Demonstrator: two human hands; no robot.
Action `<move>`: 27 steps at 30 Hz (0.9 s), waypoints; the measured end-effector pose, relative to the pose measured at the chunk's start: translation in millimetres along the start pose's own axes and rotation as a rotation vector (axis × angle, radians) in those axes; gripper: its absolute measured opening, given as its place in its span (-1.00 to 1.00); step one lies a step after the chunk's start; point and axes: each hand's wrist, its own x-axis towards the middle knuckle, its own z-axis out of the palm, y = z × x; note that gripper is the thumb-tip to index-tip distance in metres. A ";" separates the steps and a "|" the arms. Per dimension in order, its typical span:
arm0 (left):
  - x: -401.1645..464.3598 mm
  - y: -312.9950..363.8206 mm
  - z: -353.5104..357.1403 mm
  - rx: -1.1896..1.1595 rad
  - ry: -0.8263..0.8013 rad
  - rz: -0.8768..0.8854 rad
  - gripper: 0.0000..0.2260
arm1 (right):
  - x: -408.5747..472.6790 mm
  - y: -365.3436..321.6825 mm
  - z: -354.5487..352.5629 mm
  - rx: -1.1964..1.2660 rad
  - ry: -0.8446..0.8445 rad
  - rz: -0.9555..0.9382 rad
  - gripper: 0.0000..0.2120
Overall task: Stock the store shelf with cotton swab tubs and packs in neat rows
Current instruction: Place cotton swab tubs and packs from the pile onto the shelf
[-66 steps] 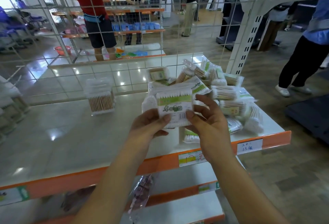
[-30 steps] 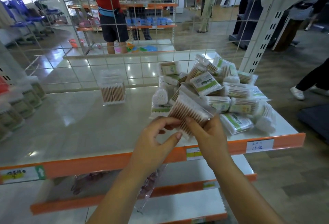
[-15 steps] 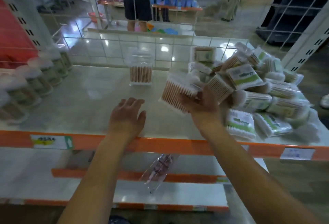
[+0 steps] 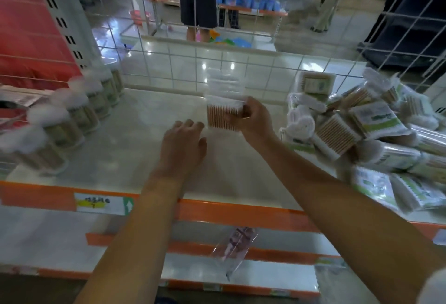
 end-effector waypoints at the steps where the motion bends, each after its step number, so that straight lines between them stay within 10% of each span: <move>1: 4.4 0.2 -0.8 0.005 0.007 0.014 -0.76 | 6.0 -0.5 2.1 -0.037 -0.003 -0.019 -0.67; 27: 15.1 1.8 26.8 -0.080 -0.107 -0.003 -0.49 | 4.9 44.1 17.7 -0.154 0.100 0.072 -0.75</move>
